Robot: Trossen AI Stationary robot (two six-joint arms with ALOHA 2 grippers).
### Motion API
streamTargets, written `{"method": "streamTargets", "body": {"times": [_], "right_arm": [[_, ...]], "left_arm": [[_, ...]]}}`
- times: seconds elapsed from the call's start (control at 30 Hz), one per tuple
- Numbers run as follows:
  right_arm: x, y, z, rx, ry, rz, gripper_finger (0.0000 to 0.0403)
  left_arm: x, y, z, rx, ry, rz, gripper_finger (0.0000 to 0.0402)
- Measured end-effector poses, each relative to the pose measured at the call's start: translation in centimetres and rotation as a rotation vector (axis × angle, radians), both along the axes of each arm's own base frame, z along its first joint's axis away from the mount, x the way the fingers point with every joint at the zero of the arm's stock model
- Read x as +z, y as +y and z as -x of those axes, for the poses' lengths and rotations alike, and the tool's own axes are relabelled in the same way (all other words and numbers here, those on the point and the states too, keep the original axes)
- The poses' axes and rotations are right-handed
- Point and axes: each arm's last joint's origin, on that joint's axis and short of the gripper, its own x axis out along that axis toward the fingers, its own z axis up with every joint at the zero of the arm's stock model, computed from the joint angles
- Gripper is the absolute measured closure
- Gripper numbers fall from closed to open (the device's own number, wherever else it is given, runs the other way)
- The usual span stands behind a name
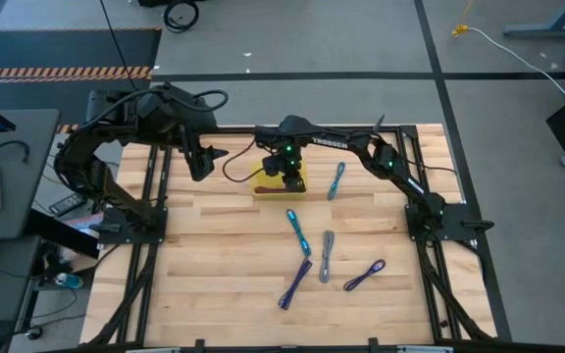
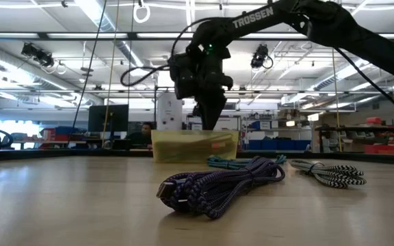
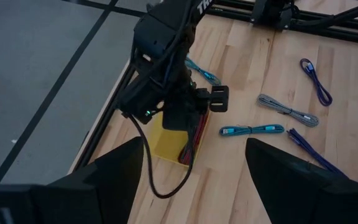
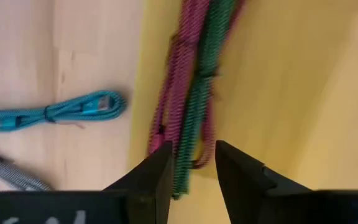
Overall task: Pick and place USB-C Cables
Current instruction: Put the top blue charger cable into the bin
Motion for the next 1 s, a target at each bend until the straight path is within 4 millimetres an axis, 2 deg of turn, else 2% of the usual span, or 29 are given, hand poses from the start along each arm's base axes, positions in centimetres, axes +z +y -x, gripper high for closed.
{"method": "streamTargets", "body": {"times": [0.17,0.27,0.4,0.53,0.63,0.83,1.0], "right_arm": [[3.0,-0.1,-0.2,-0.055,-0.073,0.036,0.0278],[4.8,0.1,0.7,-0.136,-0.068,0.073,0.0278],[7.1,0.2,2.3,-0.353,0.005,0.178,0.0277],[9.3,0.2,4.2,-0.639,0.064,0.177,0.0277],[10.4,0.2,4.9,-0.774,0.051,0.177,0.0277],[12.2,0.4,6.1,-0.876,0.021,0.235,0.0277],[13.3,-0.2,7.0,-0.931,-0.005,0.255,0.0277]], "left_arm": [[0.0,0.0,0.0,0.000,0.000,0.000,0.0114],[0.0,0.0,0.0,0.001,0.000,0.001,0.0114],[0.0,0.0,0.0,0.001,0.000,0.001,0.0114],[0.0,0.0,0.0,0.001,0.000,0.001,0.0114],[0.0,0.0,0.0,0.002,0.000,0.002,0.0114],[0.0,0.0,0.0,0.004,-0.002,0.004,0.0114],[0.0,0.0,0.0,0.004,-0.001,0.005,0.0114]]}}
